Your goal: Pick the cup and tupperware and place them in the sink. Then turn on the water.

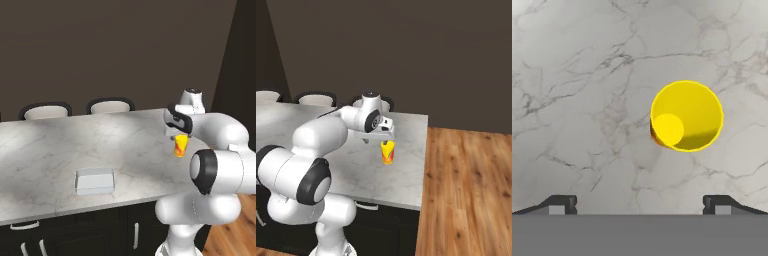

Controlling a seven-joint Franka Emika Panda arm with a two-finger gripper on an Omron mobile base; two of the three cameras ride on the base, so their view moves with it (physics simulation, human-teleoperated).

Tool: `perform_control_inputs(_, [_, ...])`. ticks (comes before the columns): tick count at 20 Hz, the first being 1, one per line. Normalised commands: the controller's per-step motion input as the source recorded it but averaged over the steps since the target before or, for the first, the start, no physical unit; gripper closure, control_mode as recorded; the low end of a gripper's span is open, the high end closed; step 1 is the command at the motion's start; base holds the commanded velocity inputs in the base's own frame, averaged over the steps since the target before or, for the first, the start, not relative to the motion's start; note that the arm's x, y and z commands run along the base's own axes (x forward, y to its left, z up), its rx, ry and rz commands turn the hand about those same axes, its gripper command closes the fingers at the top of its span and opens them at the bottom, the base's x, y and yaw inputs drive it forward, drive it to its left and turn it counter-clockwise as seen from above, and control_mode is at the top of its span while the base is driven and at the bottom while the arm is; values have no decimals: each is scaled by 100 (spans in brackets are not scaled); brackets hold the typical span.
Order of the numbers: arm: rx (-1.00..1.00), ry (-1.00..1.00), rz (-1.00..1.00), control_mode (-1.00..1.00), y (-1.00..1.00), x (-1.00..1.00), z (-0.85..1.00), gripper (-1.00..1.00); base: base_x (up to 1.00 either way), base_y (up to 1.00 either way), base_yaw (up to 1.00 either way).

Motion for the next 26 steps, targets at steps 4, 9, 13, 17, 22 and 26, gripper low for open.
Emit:
perform_control_inputs(4, [0, 0, 0, -100, 0, 19, -9, -100, 0, 0, 0])
perform_control_inputs(9, [0, 0, 0, -100, 0, 23, -8, -100, 0, 0, 0])
perform_control_inputs(13, [0, 0, 0, -100, 0, 22, -8, -100, 0, 0, 0])
perform_control_inputs(17, [0, 0, 0, -100, 0, 18, -7, -100, 0, 0, 0])
perform_control_inputs(22, [0, 1, 0, -100, 0, 10, -8, -100, 0, 0, 0])
perform_control_inputs(26, [0, 0, 0, -100, 0, 2, -10, -100, 0, 0, 0])
